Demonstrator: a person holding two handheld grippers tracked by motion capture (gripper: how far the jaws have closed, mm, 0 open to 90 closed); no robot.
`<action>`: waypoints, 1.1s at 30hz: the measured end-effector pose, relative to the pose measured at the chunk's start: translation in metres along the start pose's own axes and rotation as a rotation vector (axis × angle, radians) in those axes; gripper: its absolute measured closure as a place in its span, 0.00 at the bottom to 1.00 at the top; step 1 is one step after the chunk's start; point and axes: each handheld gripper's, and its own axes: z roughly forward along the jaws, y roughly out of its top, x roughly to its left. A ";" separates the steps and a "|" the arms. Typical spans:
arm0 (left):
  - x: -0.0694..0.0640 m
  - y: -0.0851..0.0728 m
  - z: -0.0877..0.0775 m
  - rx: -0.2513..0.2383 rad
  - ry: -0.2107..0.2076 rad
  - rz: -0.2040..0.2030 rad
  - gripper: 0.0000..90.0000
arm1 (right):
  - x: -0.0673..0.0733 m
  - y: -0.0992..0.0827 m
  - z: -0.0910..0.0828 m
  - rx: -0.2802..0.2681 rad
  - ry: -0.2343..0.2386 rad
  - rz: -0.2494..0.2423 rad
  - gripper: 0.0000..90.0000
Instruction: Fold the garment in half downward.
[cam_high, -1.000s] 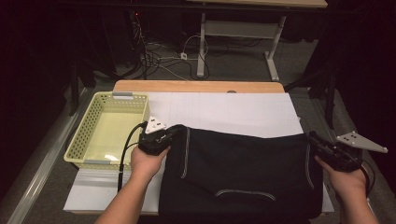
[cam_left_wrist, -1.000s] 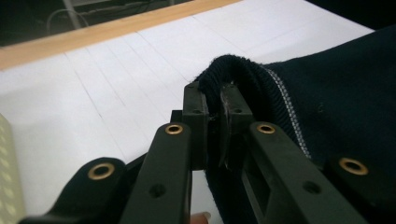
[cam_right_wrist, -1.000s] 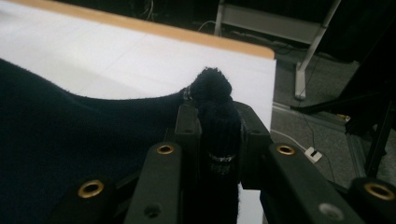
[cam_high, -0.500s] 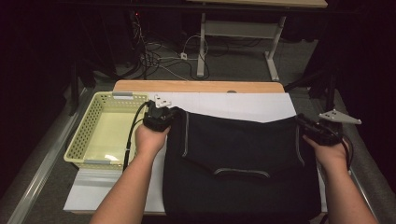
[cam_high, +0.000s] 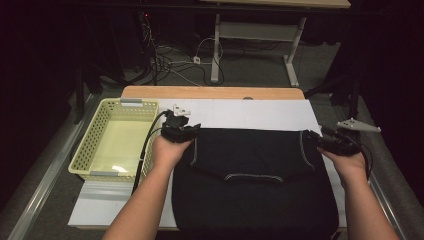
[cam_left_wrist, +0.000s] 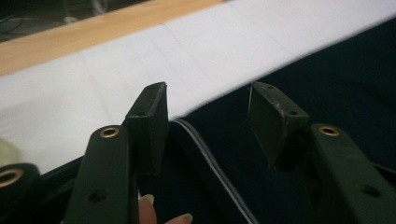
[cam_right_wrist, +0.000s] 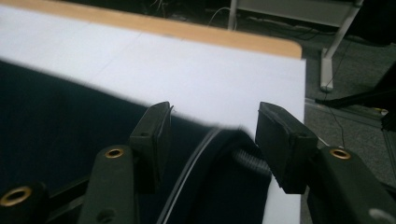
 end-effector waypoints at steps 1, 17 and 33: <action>-0.003 -0.005 -0.002 -0.005 -0.017 -0.005 0.51 | 0.003 -0.007 -0.004 0.002 0.002 -0.010 0.52; -0.024 -0.086 -0.023 0.040 -0.129 0.033 0.46 | 0.036 -0.070 -0.047 0.049 0.067 -0.048 0.51; -0.032 -0.099 -0.004 0.113 -0.158 0.119 0.85 | 0.047 -0.081 -0.017 0.164 0.070 -0.090 0.77</action>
